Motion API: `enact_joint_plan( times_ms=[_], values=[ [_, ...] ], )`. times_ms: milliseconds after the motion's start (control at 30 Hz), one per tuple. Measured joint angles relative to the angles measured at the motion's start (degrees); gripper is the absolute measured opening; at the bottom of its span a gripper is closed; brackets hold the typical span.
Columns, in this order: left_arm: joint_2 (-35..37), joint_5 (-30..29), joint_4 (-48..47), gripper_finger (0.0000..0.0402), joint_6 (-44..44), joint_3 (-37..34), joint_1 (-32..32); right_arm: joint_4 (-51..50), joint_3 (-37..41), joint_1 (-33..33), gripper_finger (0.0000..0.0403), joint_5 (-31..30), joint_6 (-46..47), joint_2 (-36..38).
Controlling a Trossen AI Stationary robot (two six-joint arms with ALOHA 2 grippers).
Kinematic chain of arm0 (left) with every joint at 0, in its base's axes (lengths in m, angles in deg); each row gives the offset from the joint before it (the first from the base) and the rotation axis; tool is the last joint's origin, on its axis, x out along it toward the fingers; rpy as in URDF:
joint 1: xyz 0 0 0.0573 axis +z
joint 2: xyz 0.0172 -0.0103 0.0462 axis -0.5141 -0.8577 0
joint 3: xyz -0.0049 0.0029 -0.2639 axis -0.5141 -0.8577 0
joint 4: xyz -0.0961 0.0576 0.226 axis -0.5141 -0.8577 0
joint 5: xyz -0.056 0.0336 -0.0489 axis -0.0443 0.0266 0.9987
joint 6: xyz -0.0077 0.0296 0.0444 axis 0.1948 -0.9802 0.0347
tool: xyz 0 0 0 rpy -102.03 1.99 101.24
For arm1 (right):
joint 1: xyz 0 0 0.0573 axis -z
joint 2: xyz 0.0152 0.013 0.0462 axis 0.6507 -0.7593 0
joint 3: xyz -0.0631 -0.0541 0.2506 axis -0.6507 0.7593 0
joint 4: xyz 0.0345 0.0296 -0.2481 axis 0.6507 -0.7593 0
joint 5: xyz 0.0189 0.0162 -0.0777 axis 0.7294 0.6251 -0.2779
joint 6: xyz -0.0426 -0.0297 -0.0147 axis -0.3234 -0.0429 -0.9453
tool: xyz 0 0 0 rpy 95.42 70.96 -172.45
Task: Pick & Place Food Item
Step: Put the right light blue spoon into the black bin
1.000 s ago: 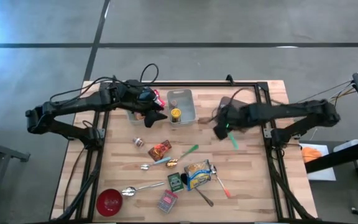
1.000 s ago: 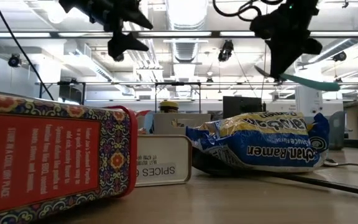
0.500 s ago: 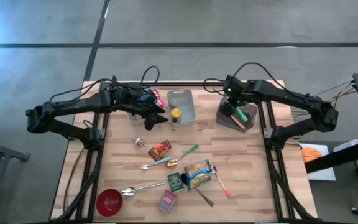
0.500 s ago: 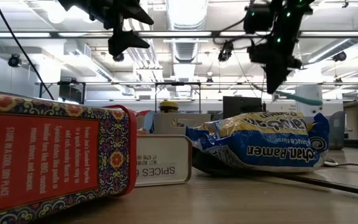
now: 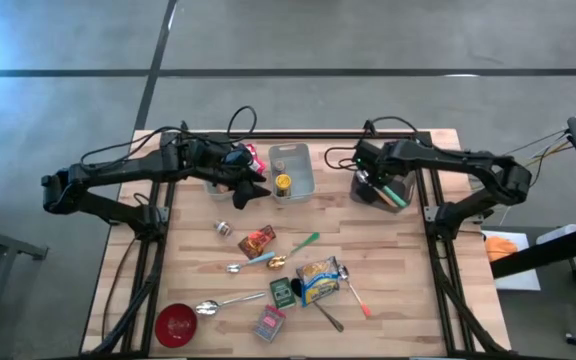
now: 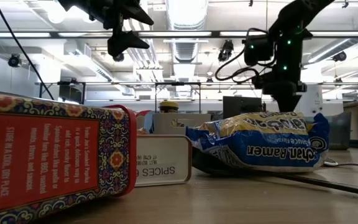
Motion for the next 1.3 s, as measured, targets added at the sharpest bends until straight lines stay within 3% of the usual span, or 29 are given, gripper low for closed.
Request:
enact_joint_plan(
  times_ms=[400, 767, 1000, 1300],
  values=[
    [0.0, 0.0, 0.0, 0.0291, 0.0, 0.0, 0.0, 5.5, 5.0, 0.6, 0.0009, 0.8, 1.8, -2.8],
    [0.0, 0.0, 0.0, 0.0291, 0.7, 0.0, 0.0, 7.8, 4.1, 0.6, 0.0009, 2.1, 0.1, -8.2],
    [0.0, 0.0, -0.1, 0.0291, 1.5, 0.0, 0.0, 8.3, 3.7, 0.6, 0.0039, 2.5, -0.5, -8.9],
    [0.0, 0.0, -0.4, 0.0291, 1.5, -0.1, 0.0, 8.4, 3.7, 0.6, 0.0047, 4.3, -1.6, -8.8]
  ],
)
